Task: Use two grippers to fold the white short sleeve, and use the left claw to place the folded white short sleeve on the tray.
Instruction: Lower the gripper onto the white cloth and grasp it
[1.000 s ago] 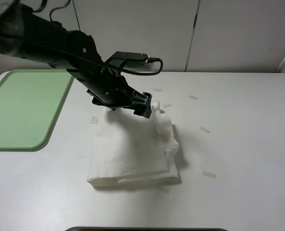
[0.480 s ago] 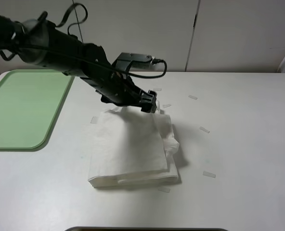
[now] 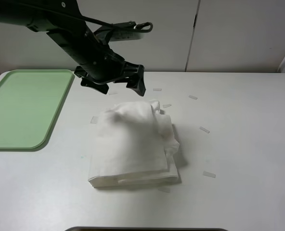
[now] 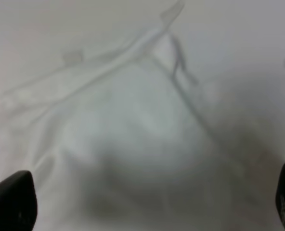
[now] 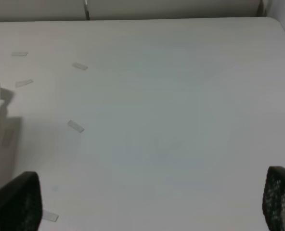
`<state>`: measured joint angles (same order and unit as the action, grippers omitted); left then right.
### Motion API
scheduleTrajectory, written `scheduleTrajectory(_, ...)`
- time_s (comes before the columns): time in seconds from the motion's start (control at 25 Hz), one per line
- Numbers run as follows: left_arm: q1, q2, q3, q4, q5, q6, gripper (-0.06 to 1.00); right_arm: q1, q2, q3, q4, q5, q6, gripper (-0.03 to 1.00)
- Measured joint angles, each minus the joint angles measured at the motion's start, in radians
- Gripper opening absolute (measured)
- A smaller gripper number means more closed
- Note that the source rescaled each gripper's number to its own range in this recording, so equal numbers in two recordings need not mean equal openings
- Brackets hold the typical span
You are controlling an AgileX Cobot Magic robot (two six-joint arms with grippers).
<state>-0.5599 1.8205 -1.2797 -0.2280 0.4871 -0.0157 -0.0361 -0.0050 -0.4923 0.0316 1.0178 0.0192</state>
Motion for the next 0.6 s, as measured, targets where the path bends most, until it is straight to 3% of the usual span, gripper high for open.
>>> scheduleTrajectory(0.2,0.061,-0.012,0.023,0.001,0.144,-0.010,1.00,0.000,0.000,0.000,0.000,0.000,0.000,1.00)
scheduleTrajectory(0.4,0.082,-0.012,0.121,0.002,0.160,-0.043,1.00,0.000,0.000,0.000,0.000,0.000,0.000,1.00)
scheduleTrajectory(0.6,0.082,-0.012,0.204,0.002,0.113,-0.069,1.00,0.000,0.000,0.000,0.000,0.000,0.000,1.00)
